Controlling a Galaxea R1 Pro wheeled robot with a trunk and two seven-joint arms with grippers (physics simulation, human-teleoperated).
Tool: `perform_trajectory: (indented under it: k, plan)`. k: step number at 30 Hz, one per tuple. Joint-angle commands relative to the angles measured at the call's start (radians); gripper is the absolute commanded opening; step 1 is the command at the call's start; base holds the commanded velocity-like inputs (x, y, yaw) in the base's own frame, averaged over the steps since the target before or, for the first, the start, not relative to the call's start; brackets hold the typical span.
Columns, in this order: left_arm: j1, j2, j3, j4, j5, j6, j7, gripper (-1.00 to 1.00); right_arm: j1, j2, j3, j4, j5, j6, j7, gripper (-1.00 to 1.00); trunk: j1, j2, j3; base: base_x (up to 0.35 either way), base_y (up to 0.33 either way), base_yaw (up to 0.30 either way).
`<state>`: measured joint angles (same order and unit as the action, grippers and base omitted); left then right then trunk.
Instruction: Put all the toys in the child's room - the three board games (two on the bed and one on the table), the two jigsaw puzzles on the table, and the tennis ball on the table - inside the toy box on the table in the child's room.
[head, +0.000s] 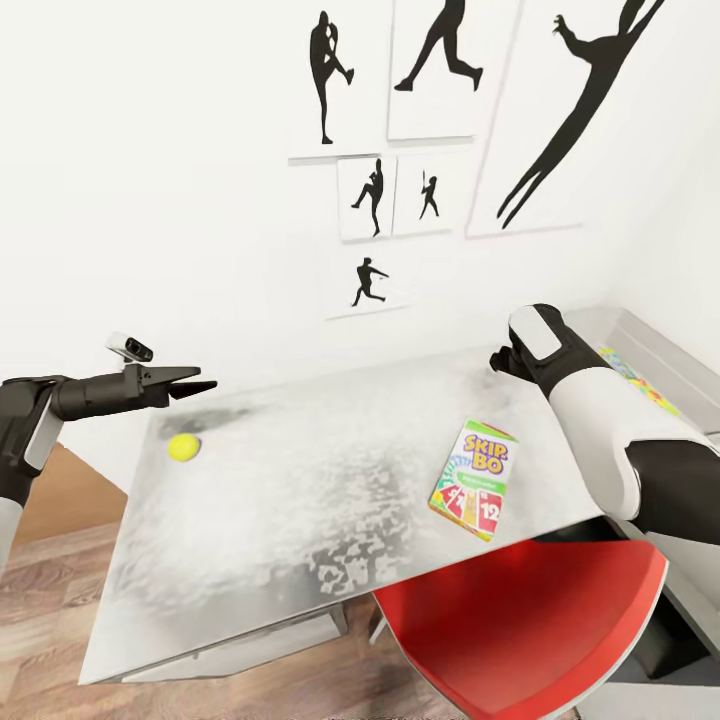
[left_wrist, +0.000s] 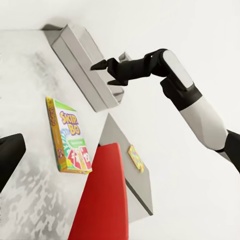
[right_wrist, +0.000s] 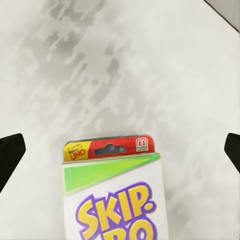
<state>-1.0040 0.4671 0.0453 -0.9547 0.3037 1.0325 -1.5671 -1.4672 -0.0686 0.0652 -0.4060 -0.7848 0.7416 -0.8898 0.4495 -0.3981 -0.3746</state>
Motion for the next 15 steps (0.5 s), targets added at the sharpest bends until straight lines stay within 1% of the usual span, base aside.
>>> perform_trajectory:
  k: [1, 5, 15]
  plan:
    - [-0.001, 0.001, 0.000, 0.000, 0.000, 0.011, -0.004, 1.00, -0.001, -0.001, 0.007, -0.001, -0.008, 0.005, -0.006, 1.00, 0.000, -0.002, -0.003, 0.000, 0.000, 0.000]
    - [-0.001, 0.002, 0.001, -0.001, 0.000, 0.011, -0.004, 1.00, -0.001, -0.001, 0.007, -0.001, -0.008, 0.005, -0.006, 1.00, 0.000, -0.002, -0.010, 0.000, 0.000, 0.000]
    - [-0.001, 0.020, 0.008, -0.001, 0.001, 0.011, -0.004, 1.00, -0.001, -0.002, 0.006, 0.000, -0.008, 0.005, -0.005, 1.00, 0.000, -0.002, -0.026, 0.000, 0.000, 0.000]
